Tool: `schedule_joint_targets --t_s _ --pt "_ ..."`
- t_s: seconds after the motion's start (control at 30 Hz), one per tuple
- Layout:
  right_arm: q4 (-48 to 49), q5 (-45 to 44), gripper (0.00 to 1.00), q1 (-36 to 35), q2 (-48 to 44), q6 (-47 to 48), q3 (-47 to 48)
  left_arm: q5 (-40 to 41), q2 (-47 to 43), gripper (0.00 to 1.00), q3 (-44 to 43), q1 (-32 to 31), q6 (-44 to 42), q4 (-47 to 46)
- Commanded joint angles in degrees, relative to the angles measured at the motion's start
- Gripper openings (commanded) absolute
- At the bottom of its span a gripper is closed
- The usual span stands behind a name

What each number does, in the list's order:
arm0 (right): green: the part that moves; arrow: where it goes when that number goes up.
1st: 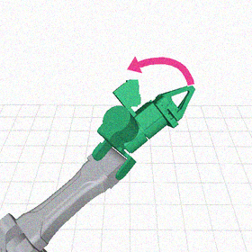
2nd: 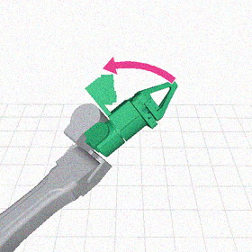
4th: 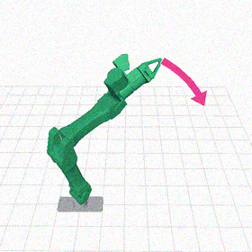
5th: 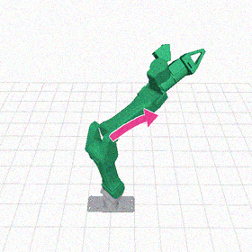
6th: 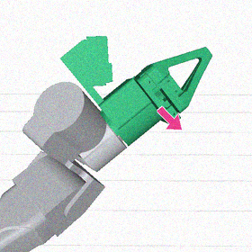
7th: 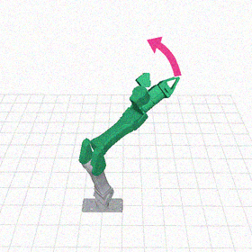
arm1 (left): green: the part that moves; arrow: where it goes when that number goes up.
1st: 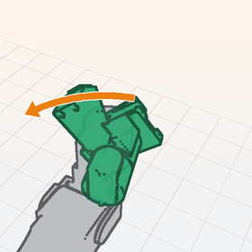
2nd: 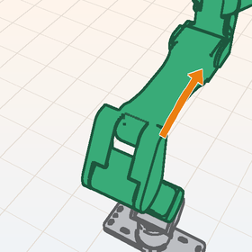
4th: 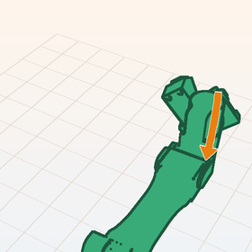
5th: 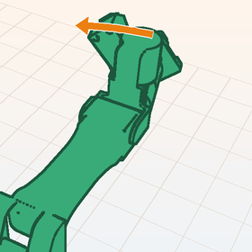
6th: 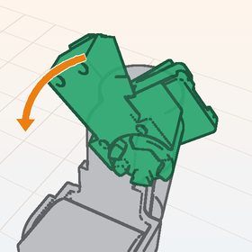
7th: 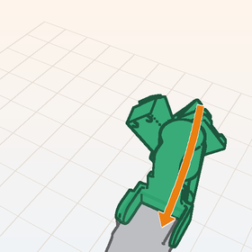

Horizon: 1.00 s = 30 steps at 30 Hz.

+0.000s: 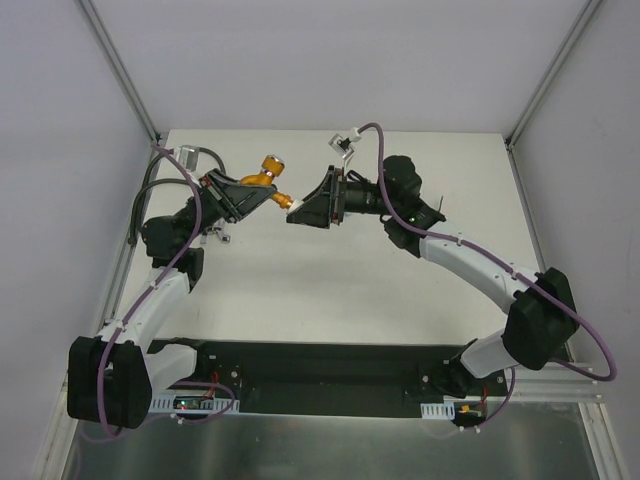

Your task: Install the water faucets

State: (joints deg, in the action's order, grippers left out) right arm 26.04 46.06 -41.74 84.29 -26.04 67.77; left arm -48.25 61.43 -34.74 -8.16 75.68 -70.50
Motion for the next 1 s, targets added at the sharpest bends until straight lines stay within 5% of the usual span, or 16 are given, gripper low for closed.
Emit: schedule_joint_targets --t_s 0.0,0.13,0.33,0.53,0.8,0.97 --pt "13.77 3.60 0.28 -1.16 -0.53 -9.39 0.88 -0.53 -0.69 0.00 0.38 -1.42 -0.88 -14.85" --pt "8.87 1.05 0.65 -0.98 -2.90 -3.33 0.52 0.79 -1.05 0.00 0.64 -1.33 -1.85 -10.02" --pt "-0.81 -6.15 0.94 -0.98 -8.96 7.65 -2.02 2.81 -2.28 0.00 0.90 -1.07 -4.13 -2.28" --pt "-6.78 -17.04 0.97 -1.59 -15.55 20.13 -5.54 3.95 -2.72 0.00 0.73 -0.89 -4.31 1.94" --pt "-7.67 -37.60 0.96 -11.26 -22.15 46.93 -11.87 3.07 -1.40 0.00 -0.24 -0.80 -1.85 4.58" --pt "-7.50 -40.78 0.95 -14.24 -19.44 52.14 -10.73 2.64 -1.22 0.00 -0.50 -0.80 -1.76 4.93"
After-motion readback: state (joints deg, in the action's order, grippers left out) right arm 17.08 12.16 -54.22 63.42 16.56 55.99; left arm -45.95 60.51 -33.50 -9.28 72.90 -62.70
